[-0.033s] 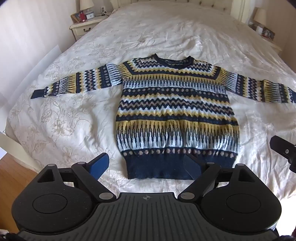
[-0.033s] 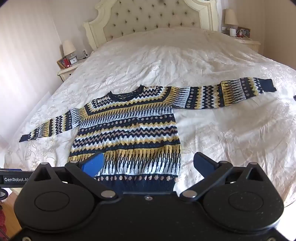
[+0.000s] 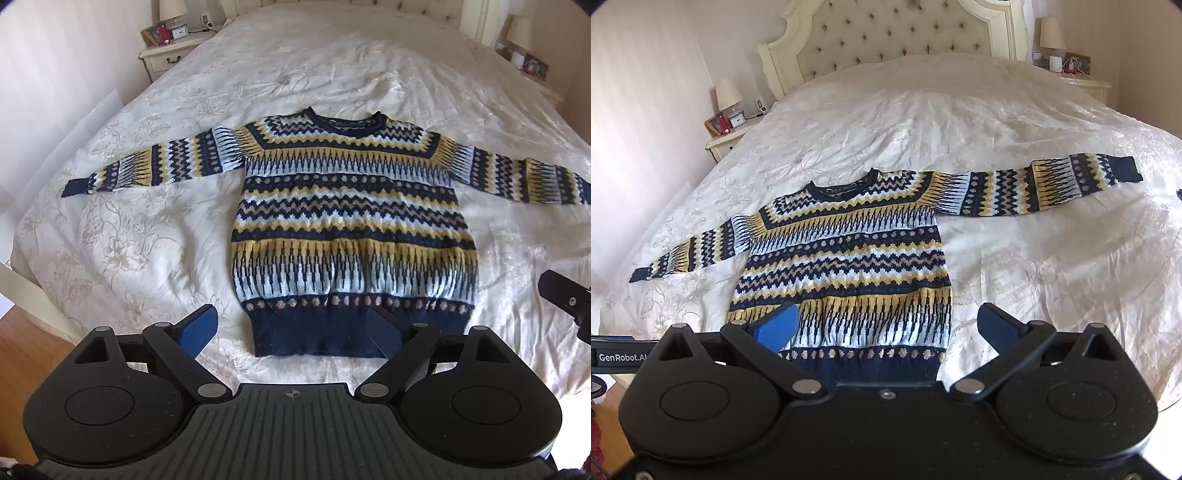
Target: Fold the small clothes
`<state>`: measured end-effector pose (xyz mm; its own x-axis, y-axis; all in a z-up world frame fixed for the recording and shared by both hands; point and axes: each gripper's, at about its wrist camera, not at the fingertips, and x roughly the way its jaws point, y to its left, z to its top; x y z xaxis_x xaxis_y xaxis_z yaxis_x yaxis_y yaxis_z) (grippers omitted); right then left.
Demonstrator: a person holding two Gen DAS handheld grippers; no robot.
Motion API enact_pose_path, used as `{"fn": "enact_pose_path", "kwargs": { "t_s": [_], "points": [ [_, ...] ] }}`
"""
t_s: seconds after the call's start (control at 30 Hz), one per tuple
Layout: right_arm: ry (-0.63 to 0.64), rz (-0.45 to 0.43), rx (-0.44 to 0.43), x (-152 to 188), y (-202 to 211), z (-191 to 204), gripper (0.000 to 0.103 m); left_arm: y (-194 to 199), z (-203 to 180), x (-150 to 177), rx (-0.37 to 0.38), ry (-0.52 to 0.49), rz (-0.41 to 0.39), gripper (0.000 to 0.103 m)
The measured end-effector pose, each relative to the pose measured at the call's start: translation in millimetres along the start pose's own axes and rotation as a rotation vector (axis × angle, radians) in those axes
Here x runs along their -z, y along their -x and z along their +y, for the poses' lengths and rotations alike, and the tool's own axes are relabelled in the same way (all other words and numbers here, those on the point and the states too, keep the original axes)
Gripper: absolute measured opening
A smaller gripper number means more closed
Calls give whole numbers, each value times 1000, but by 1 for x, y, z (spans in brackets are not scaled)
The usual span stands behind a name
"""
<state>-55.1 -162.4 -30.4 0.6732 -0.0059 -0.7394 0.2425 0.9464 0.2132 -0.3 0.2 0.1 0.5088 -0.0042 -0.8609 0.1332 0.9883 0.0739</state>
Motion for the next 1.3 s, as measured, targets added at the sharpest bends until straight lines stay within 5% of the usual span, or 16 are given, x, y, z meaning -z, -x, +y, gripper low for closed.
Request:
{"fn": "enact_pose_path", "kwargs": {
  "t_s": [1.3],
  "points": [
    [14,71,-5,1,-14,9,102,-3,1,-1,-19,-9,13,88]
  ]
}}
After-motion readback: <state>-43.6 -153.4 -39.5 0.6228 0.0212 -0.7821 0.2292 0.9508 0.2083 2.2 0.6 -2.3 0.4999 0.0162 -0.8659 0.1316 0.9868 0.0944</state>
